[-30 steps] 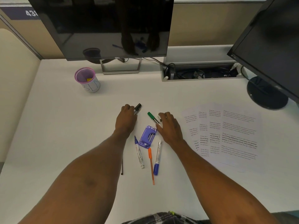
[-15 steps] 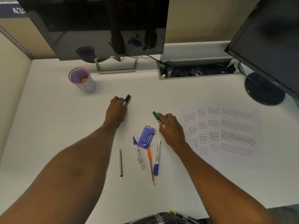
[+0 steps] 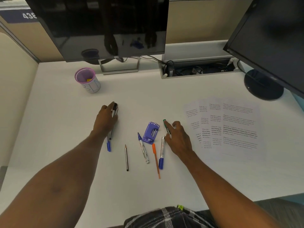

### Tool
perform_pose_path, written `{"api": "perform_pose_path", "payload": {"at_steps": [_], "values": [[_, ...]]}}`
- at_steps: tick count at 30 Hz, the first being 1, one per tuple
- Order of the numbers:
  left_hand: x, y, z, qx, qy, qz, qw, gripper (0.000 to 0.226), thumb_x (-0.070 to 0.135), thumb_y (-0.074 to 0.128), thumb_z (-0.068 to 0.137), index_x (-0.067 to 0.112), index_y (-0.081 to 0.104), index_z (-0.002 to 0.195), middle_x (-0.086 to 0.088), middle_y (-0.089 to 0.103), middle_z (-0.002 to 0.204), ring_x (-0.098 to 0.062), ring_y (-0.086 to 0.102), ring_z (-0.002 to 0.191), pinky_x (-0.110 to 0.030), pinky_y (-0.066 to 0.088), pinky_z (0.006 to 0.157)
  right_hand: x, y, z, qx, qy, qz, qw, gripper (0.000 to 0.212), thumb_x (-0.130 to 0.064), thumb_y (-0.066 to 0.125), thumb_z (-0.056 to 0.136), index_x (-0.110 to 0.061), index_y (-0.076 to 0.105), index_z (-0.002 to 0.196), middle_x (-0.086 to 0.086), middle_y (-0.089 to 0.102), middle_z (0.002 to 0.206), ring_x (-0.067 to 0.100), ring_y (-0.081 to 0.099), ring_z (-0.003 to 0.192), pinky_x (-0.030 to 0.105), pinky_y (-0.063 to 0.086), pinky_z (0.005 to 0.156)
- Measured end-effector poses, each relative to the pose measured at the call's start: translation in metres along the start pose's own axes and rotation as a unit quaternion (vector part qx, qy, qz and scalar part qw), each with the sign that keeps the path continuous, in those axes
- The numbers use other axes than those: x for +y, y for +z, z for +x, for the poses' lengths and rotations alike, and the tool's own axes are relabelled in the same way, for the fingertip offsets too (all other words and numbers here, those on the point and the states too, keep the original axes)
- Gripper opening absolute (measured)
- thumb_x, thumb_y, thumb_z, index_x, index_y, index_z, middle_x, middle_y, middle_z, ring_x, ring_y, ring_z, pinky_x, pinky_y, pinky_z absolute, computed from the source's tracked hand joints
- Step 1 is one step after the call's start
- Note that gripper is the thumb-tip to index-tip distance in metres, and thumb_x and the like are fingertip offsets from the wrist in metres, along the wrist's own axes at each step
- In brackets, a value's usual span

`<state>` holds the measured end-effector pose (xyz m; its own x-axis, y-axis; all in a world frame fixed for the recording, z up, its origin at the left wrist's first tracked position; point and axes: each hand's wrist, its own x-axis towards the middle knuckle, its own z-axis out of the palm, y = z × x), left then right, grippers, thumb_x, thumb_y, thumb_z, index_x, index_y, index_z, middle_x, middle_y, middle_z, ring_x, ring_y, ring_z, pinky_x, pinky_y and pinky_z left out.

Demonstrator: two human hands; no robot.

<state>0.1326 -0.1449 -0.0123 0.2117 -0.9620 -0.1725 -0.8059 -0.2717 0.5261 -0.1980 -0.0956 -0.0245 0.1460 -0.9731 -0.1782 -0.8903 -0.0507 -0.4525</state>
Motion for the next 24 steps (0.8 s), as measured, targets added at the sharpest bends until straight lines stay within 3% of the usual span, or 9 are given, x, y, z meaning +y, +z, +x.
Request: {"api": "perform_pose_path", "payload": {"at_steps": [4, 7, 11, 17, 21, 24], "values": [[-0.015, 0.003, -0.023, 0.035, 0.017, 0.043, 0.998, 0.056, 0.020, 0.065, 0.095, 0.020, 0.052, 0.150, -0.016, 0.057, 0.127, -0.038, 0.055, 0.118, -0.045, 0.043, 0.103, -0.002, 0.006, -0.020, -0.004, 0.003, -0.008, 1.000, 0.066, -0.028, 0.062, 0.099, -0.030, 0.032, 0.157, 0.006, 0.039, 0.145, 0.019, 0.053, 0.128, 0.033, 0.056, 0.096], [-0.022, 0.012, -0.045, 0.074, 0.025, 0.081, 0.994, 0.053, 0.021, 0.063, 0.095, 0.022, 0.056, 0.147, -0.015, 0.049, 0.148, -0.032, 0.041, 0.141, -0.050, 0.027, 0.116, -0.005, 0.012, -0.035, -0.006, 0.002, -0.012, 1.000, 0.068, -0.028, 0.065, 0.098, -0.027, 0.032, 0.157, 0.007, 0.038, 0.145, 0.020, 0.055, 0.126, 0.032, 0.055, 0.095], [-0.031, 0.024, -0.069, 0.060, 0.006, 0.062, 0.996, 0.058, 0.023, 0.052, 0.102, 0.021, 0.038, 0.158, -0.008, 0.032, 0.166, -0.024, 0.020, 0.157, -0.056, 0.004, 0.127, -0.008, 0.023, -0.053, -0.002, 0.018, 0.000, 1.000, 0.071, -0.027, 0.068, 0.096, -0.024, 0.032, 0.157, 0.006, 0.038, 0.146, 0.019, 0.058, 0.123, 0.030, 0.057, 0.095], [-0.041, 0.033, -0.100, 0.051, 0.014, 0.046, 0.998, 0.065, 0.025, 0.048, 0.103, 0.018, 0.023, 0.163, 0.000, 0.021, 0.171, -0.023, 0.012, 0.160, -0.061, 0.002, 0.126, -0.013, 0.038, -0.076, 0.055, 0.008, -0.040, 0.998, 0.054, -0.032, 0.059, 0.099, -0.017, 0.043, 0.148, 0.010, 0.045, 0.145, 0.024, 0.057, 0.124, 0.034, 0.055, 0.096], [-0.044, 0.042, -0.117, 0.063, 0.025, 0.015, 0.998, 0.064, 0.016, 0.046, 0.104, 0.011, 0.022, 0.163, -0.004, 0.017, 0.172, -0.020, 0.009, 0.160, -0.052, 0.003, 0.129, -0.016, 0.050, -0.089, 0.078, -0.002, -0.024, 0.997, 0.068, -0.042, 0.055, 0.099, -0.018, 0.030, 0.158, 0.012, 0.026, 0.165, 0.029, 0.028, 0.151, 0.044, 0.031, 0.122], [-0.041, 0.053, -0.130, 0.068, 0.035, 0.014, 0.997, 0.064, 0.012, 0.042, 0.104, 0.011, 0.019, 0.164, -0.006, 0.016, 0.173, -0.019, 0.009, 0.160, -0.047, 0.003, 0.130, -0.018, 0.063, -0.097, 0.081, -0.041, -0.015, 0.996, 0.074, -0.045, 0.047, 0.100, -0.020, 0.015, 0.162, 0.009, 0.010, 0.170, 0.025, 0.011, 0.157, 0.046, 0.013, 0.127]]}}
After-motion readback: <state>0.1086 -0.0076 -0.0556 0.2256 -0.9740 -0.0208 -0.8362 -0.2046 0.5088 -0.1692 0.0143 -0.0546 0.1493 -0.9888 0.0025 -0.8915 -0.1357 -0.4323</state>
